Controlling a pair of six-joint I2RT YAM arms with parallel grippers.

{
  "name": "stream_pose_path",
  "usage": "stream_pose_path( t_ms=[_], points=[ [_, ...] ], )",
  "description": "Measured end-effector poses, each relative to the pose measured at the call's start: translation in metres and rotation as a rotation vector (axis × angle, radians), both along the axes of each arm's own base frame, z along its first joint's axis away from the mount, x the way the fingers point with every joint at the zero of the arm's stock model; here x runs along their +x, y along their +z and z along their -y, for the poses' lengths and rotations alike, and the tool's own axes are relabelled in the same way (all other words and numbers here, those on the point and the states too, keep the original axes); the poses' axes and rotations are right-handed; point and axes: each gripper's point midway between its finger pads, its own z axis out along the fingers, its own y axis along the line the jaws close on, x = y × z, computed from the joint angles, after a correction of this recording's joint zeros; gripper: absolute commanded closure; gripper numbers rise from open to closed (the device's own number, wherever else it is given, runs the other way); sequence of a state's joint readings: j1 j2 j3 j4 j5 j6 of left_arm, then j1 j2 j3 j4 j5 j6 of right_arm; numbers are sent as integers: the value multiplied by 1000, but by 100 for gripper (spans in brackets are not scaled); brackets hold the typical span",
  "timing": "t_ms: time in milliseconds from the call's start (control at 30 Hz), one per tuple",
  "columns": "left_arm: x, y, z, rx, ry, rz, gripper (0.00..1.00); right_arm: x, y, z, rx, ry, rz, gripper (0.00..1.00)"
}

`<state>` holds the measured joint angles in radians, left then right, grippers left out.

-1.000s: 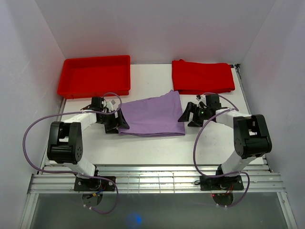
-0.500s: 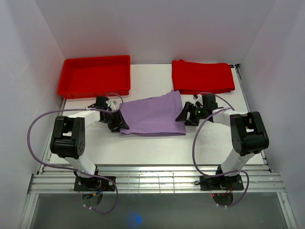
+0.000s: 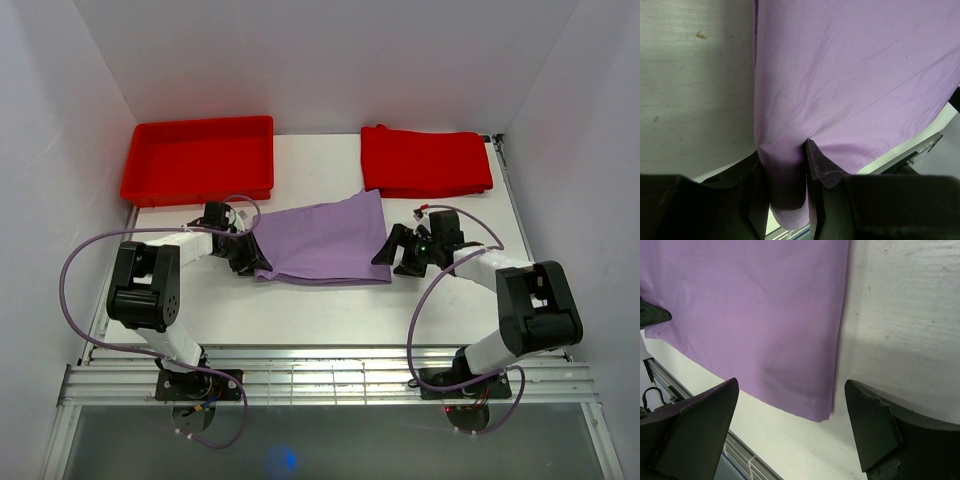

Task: Fold and stack the trousers
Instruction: Neatly place the folded trousers to the corner

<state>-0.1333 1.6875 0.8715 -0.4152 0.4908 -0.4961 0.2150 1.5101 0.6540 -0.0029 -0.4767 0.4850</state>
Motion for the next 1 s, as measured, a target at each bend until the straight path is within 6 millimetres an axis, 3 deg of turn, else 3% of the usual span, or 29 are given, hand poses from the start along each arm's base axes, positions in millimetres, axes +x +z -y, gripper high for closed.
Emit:
stream_pose_path(
  t_ms=[133, 233, 267, 300, 467, 500, 567, 867, 1000],
  points=[
    [0, 0, 0, -5, 4, 5, 61, 1, -1, 1, 6, -21, -15, 0],
    [0, 0, 1, -12, 10, 7, 65, 2, -2, -1, 11, -30, -38, 13],
    [1, 0, 2, -13, 12, 6, 70, 2, -3, -1, 13, -34, -48, 17],
    [0, 0, 2, -14, 13, 5, 72, 3, -4, -1, 14, -42, -57, 29],
    [1, -1, 4, -30, 14, -6, 85, 1, -15, 0, -2, -69, -108, 65],
    [1, -1, 4, -31, 15, -7, 92, 0, -18, 0, -5, -75, -121, 78],
    [0, 0, 5, -31, 11, -5, 100, -3, -22, 1, -13, -81, -144, 91],
    [-2, 5, 8, 19, -12, 18, 100, -6, -16, 6, -89, -42, -160, 92],
    [-1, 16, 15, 73, -56, 51, 100, -2, 2, 12, -152, 0, -93, 92]
  ],
)
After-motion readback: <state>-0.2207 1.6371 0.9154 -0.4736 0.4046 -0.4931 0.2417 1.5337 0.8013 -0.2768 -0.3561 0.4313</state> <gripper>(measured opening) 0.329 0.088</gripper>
